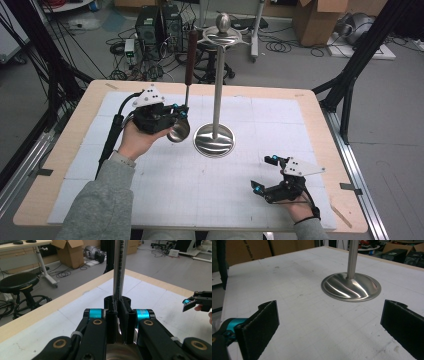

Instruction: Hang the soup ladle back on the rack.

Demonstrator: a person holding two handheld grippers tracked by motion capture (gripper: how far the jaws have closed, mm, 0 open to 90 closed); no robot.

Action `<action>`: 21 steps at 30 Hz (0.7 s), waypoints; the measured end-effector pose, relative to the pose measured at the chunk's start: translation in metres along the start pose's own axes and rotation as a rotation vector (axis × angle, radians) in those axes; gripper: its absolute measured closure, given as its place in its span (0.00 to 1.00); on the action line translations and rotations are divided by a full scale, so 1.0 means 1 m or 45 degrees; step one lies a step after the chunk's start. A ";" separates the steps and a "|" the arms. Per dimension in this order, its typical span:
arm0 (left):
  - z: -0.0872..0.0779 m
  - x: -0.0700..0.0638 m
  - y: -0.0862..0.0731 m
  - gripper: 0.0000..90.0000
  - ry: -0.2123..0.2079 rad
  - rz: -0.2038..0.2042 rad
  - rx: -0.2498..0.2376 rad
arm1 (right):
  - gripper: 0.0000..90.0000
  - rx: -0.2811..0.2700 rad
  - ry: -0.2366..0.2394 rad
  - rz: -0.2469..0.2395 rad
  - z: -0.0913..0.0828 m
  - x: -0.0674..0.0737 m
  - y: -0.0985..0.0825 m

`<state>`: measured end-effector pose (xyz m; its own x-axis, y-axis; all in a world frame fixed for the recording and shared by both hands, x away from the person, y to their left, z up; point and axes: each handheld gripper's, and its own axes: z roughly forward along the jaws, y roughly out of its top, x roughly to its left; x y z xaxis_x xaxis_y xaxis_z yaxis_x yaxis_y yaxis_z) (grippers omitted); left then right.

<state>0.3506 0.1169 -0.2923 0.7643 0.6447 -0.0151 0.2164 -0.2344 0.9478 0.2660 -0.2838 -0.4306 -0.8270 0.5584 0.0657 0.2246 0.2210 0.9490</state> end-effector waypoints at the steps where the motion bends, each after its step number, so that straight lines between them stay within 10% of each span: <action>1: 0.001 0.000 0.000 0.94 0.000 0.004 0.009 | 0.01 -0.003 -0.001 -0.004 0.000 0.000 0.000; 21: 0.020 -0.007 0.005 0.94 0.004 -0.013 0.102 | 0.01 -0.004 0.001 -0.007 0.000 0.000 0.000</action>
<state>0.3582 0.0964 -0.2935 0.7601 0.6494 -0.0235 0.2721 -0.2853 0.9190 0.2665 -0.2835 -0.4305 -0.8284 0.5569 0.0606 0.2185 0.2216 0.9503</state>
